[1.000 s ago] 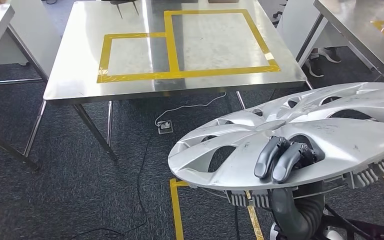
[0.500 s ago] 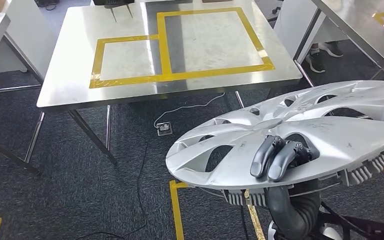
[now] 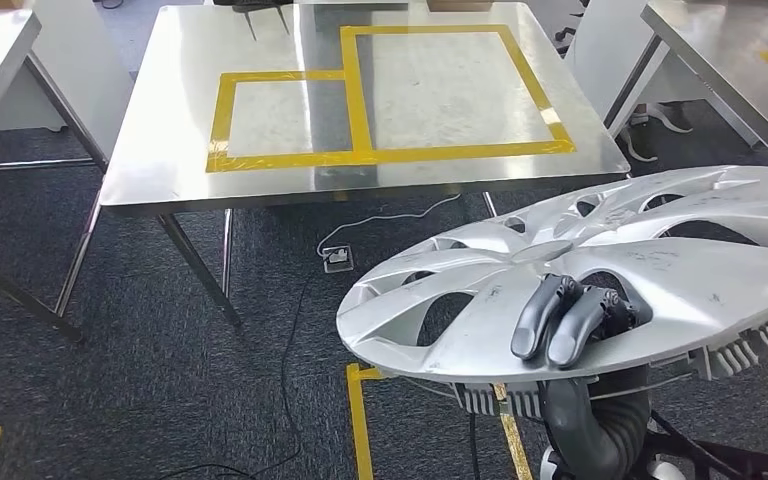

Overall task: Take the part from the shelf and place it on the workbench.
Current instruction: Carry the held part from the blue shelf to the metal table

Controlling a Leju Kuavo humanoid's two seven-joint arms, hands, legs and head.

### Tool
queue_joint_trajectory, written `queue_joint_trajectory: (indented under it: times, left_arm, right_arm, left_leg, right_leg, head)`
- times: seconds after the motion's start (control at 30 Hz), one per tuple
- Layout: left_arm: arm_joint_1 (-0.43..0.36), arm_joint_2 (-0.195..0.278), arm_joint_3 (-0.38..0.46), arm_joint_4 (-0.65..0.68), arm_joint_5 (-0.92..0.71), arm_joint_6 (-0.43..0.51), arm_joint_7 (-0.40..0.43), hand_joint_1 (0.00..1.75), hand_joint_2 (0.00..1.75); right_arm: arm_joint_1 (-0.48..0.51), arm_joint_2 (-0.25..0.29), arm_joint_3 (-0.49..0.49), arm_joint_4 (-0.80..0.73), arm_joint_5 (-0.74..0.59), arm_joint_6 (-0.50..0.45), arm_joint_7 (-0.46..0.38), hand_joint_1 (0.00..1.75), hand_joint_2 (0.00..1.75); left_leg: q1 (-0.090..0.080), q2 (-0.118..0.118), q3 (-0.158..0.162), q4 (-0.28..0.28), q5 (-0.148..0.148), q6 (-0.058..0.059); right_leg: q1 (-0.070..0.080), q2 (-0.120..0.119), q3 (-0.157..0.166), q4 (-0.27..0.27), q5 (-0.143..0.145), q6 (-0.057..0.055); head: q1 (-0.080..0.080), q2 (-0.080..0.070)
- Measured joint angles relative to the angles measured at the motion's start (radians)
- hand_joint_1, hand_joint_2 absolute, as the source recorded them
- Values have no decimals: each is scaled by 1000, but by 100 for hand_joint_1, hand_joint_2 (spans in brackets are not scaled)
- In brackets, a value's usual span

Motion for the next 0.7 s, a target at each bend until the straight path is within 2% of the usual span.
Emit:
queue_joint_trajectory:
  times: [0.03,0.1,0.13,0.17,0.27,0.33,0.4,0.47,0.5,0.53,0.57,0.6,0.63,0.67,0.7]
  left_arm:
    - [0,0,0,0,0,0,0,0,175]
    - [0,0,0,0,0,0,0,0,175]
    - [-1,-1,0,0,0,0,0,0,175]
    - [-1,-2,0,0,0,0,0,0,175]
    - [-2,-2,0,0,0,0,1,0,175]
    - [-2,-1,0,0,0,0,1,0,175]
    - [-2,0,0,0,0,0,2,0,175]
    - [-1,0,0,0,0,0,2,0,175]
    - [-1,0,0,0,0,0,3,0,175]
    - [0,0,0,0,0,0,3,0,175]
    - [0,0,0,0,0,0,4,0,175]
    - [0,1,0,0,0,0,4,0,175]
    - [-1,1,0,0,0,0,4,0,175]
    - [-1,1,0,0,0,0,4,0,175]
    - [-1,1,0,0,0,0,4,0,175]
  right_arm:
    - [0,0,0,0,0,0,0,175,175]
    - [1,0,0,0,0,0,0,175,175]
    - [0,0,0,0,0,1,0,175,175]
    - [0,0,0,0,0,1,-1,175,175]
    - [0,0,0,-1,0,1,-2,175,175]
    - [0,0,0,-1,0,2,-3,175,175]
    - [0,0,0,-2,0,2,-3,175,175]
    - [1,0,0,-2,0,2,-3,175,175]
    - [1,0,1,-2,0,2,-3,175,175]
    - [1,0,1,-2,0,2,-3,175,175]
    - [1,0,1,-2,0,2,-3,175,175]
    - [1,0,1,-2,0,2,-3,175,175]
    - [1,0,1,-2,0,2,-4,175,175]
    - [1,0,1,-2,0,2,-4,175,175]
    - [1,0,1,-2,0,2,-4,175,175]
  left_leg:
    - [-2,-1,3,0,-2,1]
    - [-6,-3,10,0,-6,0]
    - [-9,-4,12,0,-9,-2]
    - [-10,-4,13,0,-10,-5]
    - [-9,-3,13,-4,-9,-21]
    - [-9,-2,12,5,-22,-32]
    - [-8,-2,-25,84,-69,-41]
    - [-4,-4,-92,209,-119,-48]
    - [-2,-4,-116,246,-124,-50]
    - [-1,-4,-122,247,-108,-51]
    - [-1,-3,-108,209,-76,-51]
    - [-1,-2,-79,144,-35,-49]
    - [-2,-2,-47,78,-7,-46]
    - [-3,-1,-22,29,10,-40]
    - [-4,-1,-8,1,14,-34]
  right_leg:
    - [0,0,1,-16,25,-4]
    - [5,0,50,-137,103,-19]
    - [8,0,78,-201,131,-28]
    - [11,0,98,-246,145,-35]
    - [17,1,111,-278,144,-44]
    - [12,0,122,-295,150,-50]
    - [8,-4,134,-310,155,-55]
    - [8,-5,136,-310,154,-57]
    - [9,-5,137,-309,152,-57]
    - [9,-4,138,-308,149,-57]
    - [8,-4,140,-306,146,-55]
    - [8,-3,143,-303,142,-52]
    - [10,-2,145,-299,137,-47]
    - [11,-1,146,-296,132,-42]
    - [12,0,147,-294,128,-37]
  head:
    - [4,0]
    - [12,0]
    - [13,0]
    - [14,0]
    - [15,0]
    - [12,0]
    - [0,0]
    - [-15,0]
    - [-20,0]
    - [-24,0]
    - [-27,0]
    - [-30,0]
    - [-34,0]
    - [-36,0]
    - [-37,0]
